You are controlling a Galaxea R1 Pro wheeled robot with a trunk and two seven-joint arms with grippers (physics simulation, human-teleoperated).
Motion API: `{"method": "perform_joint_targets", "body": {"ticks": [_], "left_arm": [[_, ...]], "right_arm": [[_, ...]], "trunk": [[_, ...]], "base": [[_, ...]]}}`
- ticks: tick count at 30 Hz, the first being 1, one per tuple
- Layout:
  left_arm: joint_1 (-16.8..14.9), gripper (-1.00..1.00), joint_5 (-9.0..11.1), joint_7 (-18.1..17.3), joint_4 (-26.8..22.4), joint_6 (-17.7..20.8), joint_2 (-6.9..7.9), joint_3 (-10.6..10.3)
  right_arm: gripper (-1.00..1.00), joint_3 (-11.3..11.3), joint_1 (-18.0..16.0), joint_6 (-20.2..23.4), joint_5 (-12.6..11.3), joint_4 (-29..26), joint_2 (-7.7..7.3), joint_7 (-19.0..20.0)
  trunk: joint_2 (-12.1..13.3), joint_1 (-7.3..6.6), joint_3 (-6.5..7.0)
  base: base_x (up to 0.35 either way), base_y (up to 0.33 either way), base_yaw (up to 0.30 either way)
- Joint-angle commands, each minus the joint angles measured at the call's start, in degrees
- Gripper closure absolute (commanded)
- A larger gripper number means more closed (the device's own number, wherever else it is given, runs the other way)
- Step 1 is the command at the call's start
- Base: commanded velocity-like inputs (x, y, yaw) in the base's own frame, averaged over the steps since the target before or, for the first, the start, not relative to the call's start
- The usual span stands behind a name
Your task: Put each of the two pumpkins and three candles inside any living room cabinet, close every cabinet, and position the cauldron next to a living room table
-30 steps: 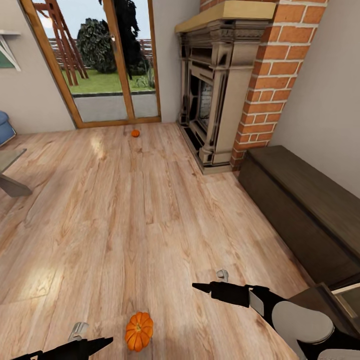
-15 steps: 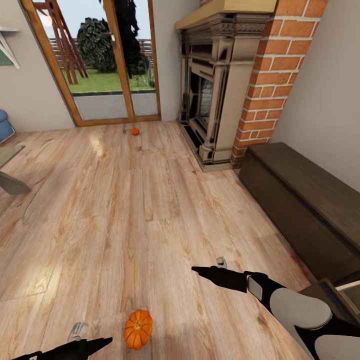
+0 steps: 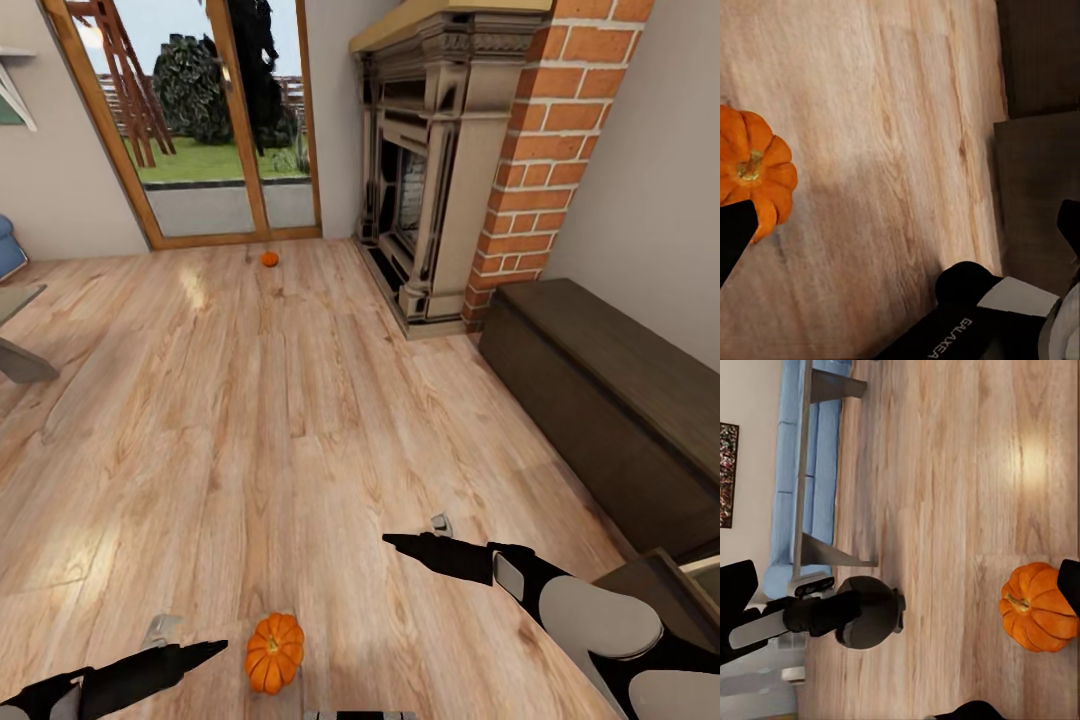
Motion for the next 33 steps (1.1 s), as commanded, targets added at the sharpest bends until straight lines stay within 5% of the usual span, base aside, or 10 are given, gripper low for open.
{"method": "perform_joint_targets", "body": {"ticks": [1,4,33], "left_arm": [[-0.63,-1.0,0.0,2.67,-0.08,0.22,-0.2,-0.08],[-1.04,-1.0,0.13,10.1,-0.35,0.51,-1.11,-0.11],[-0.71,-1.0,0.22,10.67,0.03,0.53,-2.27,-0.23]], "right_arm": [[-1.0,-0.03,0.02,-0.03,-0.02,0.0,-0.03,0.02],[-1.0,-0.03,0.04,-0.2,-0.04,-0.01,0.09,0.01],[-1.0,-0.07,0.09,-0.35,0.0,0.18,0.32,0.1]], "trunk": [[-0.42,0.22,-0.19],[-1.62,0.88,-0.73],[-13.25,7.25,-5.93]], "base": [[0.0,0.0,0.0],[0.0,0.0,0.0],[0.0,0.0,0.0]]}}
